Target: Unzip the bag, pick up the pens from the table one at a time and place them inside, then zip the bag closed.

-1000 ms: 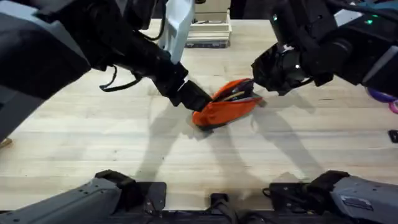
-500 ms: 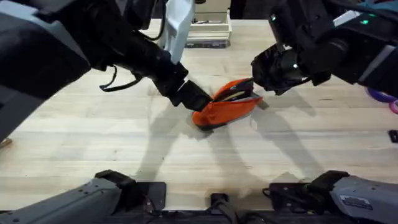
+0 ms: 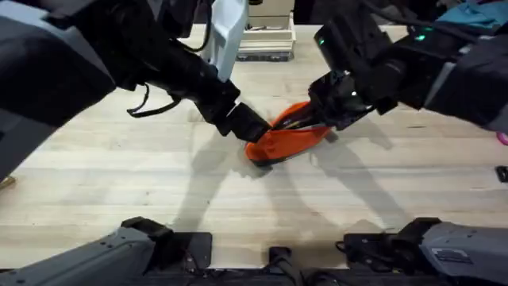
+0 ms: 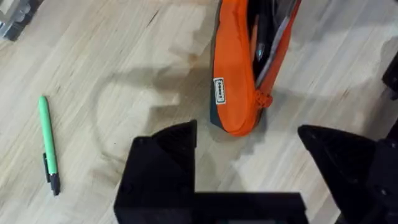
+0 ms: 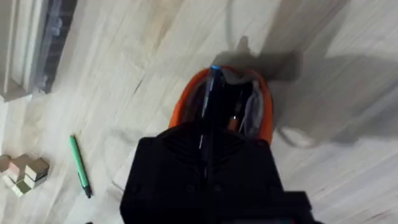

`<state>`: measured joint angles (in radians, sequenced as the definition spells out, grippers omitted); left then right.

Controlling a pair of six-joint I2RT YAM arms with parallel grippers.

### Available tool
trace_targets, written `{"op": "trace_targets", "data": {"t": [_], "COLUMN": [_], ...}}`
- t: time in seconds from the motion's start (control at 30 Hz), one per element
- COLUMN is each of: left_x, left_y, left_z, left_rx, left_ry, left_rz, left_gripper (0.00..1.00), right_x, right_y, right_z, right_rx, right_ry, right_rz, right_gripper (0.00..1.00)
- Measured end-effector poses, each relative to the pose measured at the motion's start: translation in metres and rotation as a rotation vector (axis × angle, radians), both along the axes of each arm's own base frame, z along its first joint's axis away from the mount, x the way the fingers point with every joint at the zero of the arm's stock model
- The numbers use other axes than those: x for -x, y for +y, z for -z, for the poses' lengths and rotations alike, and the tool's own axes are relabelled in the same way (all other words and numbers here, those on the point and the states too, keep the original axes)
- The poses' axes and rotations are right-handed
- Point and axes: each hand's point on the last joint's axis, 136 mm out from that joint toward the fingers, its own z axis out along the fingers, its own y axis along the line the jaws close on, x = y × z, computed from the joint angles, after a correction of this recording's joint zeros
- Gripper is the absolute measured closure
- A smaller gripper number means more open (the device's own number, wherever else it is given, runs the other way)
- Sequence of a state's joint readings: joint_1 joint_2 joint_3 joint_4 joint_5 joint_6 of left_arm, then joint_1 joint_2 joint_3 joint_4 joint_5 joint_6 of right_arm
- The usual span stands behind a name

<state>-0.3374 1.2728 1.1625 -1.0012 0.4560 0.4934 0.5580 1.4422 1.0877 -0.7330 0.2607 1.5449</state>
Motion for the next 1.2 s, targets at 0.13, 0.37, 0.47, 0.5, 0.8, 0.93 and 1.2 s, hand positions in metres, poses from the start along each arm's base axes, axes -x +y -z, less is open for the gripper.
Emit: {"op": "trace_targets", "data": {"t": [0.13,0.37,0.47,0.5,0.8,0.93,1.2], "left_x": [0.000,0.000,0.000,0.000,0.000,0.000,0.000], "left_y": [0.000,0.000,0.000,0.000,0.000,0.000,0.000], "left_z": [0.000,0.000,0.000,0.000,0.000,0.000,0.000], "left_rx": [-0.001,-0.001,0.000,-0.001,-0.001,-0.001,-0.001], "left_ry": [0.002,0.002,0.002,0.002,0.002,0.002,0.002], "left_rz": [0.000,0.000,0.000,0.000,0.000,0.000,0.000], "left_gripper": [0.007,0.007,0.007,0.007,0.007,0.007,0.007], "right_x": [0.006,0.015,0.017,0.017,0.018,0.019,0.011], "right_y": [0.012,0.032,0.036,0.038,0.039,0.040,0.046], "right_z": [0.004,0.008,0.014,0.016,0.040,0.042,0.033], "right_rx": [-0.017,-0.055,-0.056,-0.054,-0.017,-0.019,-0.045], "right_ry": [0.012,0.023,0.038,0.043,0.102,0.107,0.081], "right_rz": [0.010,0.034,0.045,0.047,0.063,0.066,0.062], "right_gripper": [0.967,0.967,0.967,0.967,0.967,0.945,0.013]}}
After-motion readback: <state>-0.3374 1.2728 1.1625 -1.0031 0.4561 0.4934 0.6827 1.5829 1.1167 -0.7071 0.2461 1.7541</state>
